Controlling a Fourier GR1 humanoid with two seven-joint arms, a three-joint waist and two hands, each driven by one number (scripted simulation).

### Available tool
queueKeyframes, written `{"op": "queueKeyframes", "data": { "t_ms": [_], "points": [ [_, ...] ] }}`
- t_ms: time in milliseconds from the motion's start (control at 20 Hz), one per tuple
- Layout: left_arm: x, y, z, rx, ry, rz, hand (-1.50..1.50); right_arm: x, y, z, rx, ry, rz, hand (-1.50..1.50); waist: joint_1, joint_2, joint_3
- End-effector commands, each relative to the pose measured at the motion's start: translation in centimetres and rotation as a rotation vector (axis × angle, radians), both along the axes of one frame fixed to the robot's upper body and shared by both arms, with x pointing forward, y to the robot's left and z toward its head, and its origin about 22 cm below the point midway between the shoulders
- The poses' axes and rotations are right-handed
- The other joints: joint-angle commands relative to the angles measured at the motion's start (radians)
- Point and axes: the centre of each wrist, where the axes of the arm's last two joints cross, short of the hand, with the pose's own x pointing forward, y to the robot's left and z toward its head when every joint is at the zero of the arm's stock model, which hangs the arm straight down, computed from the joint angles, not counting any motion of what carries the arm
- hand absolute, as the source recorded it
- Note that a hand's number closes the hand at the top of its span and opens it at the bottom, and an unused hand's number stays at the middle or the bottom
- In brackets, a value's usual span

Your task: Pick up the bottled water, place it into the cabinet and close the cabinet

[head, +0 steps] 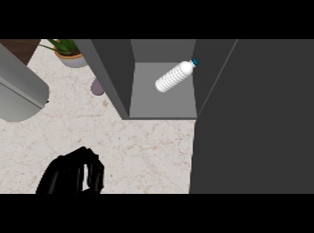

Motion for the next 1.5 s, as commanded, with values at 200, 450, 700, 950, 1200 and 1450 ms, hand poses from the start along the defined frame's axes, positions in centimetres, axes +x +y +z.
{"op": "queueKeyframes", "data": {
  "t_ms": [200,450,700,950,1200,1450],
  "points": [
    [-0.9,5.4,2.1,-0.035,-0.046,0.009,-1.5,-0.6,4.2,5.3,-0.141,-0.201,0.125,1.5,-0.002,-0.003,-0.004],
    [-1.3,7.9,3.6,-0.011,-0.054,0.072,-1.5,-0.5,5.2,5.8,-0.14,-0.192,0.228,1.5,0.004,-0.009,-0.006],
    [-2.1,10.3,4.5,-0.013,-0.038,0.086,-1.5,0.1,6.0,6.1,-0.143,-0.212,0.294,1.5,0.019,-0.008,-0.008],
    [-2.3,12.5,5.2,0.0,-0.041,0.089,-1.5,1.1,7.1,5.4,-0.154,-0.202,0.362,1.5,0.029,-0.013,-0.012],
    [-2.8,13.5,5.8,-0.012,-0.027,0.088,-1.5,2.2,8.1,5.6,-0.176,-0.226,0.435,1.5,0.044,-0.02,-0.016],
    [-3.5,14.6,5.8,-0.018,0.006,0.076,-1.5,3.4,9.4,5.4,-0.194,-0.217,0.477,1.5,0.049,-0.021,-0.02]
  ]
}}
